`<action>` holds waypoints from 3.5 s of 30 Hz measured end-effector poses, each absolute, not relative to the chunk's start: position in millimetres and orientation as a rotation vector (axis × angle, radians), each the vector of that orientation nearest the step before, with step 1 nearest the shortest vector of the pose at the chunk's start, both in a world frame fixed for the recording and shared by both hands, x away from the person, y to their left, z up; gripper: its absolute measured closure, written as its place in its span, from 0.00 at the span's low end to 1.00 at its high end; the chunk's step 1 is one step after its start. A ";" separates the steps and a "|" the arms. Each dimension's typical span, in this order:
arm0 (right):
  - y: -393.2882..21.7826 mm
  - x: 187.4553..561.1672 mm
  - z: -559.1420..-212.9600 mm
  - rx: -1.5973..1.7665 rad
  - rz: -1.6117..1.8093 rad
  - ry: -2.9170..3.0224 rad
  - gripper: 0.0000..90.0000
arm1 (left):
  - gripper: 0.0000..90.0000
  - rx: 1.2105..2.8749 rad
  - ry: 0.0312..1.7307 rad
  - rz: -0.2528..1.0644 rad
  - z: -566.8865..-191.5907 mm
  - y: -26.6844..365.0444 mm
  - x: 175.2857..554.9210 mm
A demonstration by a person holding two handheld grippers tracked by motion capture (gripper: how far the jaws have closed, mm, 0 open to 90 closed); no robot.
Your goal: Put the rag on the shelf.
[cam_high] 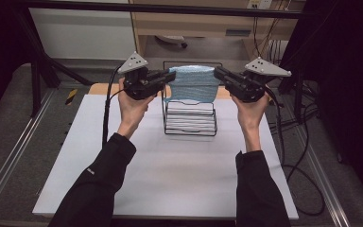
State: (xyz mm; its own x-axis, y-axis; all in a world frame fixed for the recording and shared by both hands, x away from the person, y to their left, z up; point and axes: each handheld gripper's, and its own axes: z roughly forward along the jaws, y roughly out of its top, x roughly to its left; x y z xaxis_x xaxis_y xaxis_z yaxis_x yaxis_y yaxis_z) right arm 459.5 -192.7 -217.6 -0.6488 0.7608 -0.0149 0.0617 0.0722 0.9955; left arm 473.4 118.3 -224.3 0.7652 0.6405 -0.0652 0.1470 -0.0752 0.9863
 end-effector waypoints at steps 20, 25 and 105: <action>-190.2 445.4 -228.4 0.824 1.578 1.881 0.93 | 0.74 1.656 0.719 0.389 -199.9 128.5 459.8; -189.7 442.1 -234.8 0.815 1.578 1.894 0.93 | 0.88 1.710 0.755 0.390 -196.0 117.7 465.7; -193.3 419.7 -235.1 0.918 1.632 1.974 0.32 | 0.43 1.849 0.774 0.466 -246.2 164.9 431.6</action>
